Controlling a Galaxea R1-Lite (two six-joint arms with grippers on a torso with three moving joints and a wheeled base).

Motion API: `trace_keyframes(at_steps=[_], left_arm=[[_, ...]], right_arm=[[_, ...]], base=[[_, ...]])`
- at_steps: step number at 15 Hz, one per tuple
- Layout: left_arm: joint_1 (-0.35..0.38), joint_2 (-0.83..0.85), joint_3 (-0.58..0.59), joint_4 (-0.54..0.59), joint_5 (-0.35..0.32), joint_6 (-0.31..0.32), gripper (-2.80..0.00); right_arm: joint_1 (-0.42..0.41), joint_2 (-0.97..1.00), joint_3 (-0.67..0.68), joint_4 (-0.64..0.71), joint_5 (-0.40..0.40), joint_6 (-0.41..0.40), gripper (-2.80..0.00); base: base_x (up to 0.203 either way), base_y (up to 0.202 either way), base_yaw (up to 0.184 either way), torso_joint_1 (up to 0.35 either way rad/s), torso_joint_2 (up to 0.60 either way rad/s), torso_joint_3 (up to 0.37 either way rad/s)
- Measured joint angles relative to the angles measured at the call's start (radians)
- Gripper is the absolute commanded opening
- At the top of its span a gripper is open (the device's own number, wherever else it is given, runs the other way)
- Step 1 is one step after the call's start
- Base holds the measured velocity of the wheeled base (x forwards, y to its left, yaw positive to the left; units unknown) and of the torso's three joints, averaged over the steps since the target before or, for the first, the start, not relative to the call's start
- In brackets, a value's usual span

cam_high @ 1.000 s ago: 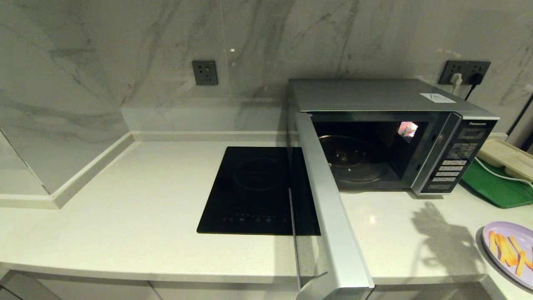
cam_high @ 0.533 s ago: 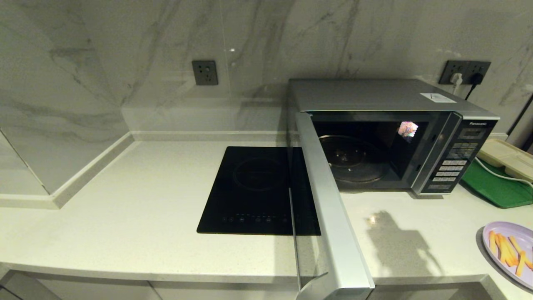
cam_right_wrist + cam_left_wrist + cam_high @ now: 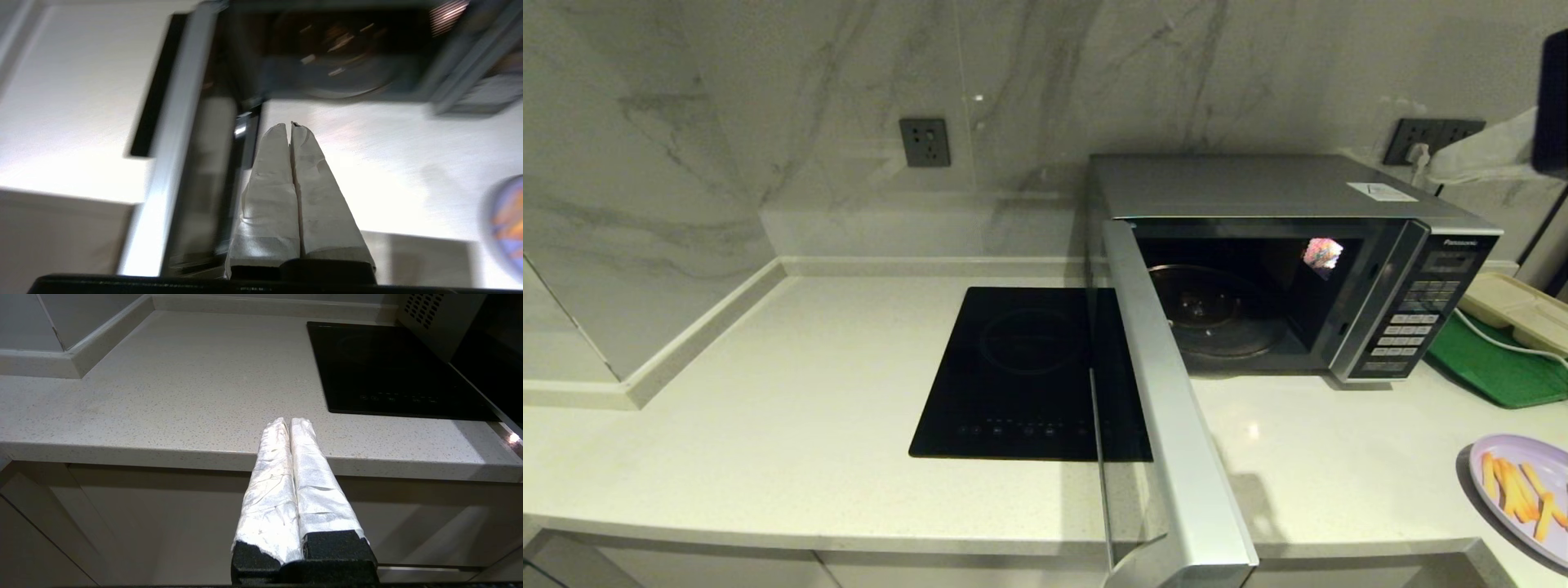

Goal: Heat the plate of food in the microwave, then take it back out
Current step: Close the microwave oven

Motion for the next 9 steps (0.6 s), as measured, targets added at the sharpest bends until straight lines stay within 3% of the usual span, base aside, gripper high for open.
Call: trace_keyframes(at_steps=[2,9], left_arm=[[0.0,0.0,0.0,0.0,0.0,0.0,-2.8],[0.0,0.0,0.0,0.0,0.0,0.0,-2.8]], right_arm=[[0.075,0.056,-0.003,-0.004,-0.001,0.082,-2.8],[0.276,0.233,-0.013,-0.066,0.001,0.141,-2.8]], base=[[0.0,0.0,0.0,0.0,0.0,0.0],[0.0,0.0,0.0,0.0,0.0,0.0]])
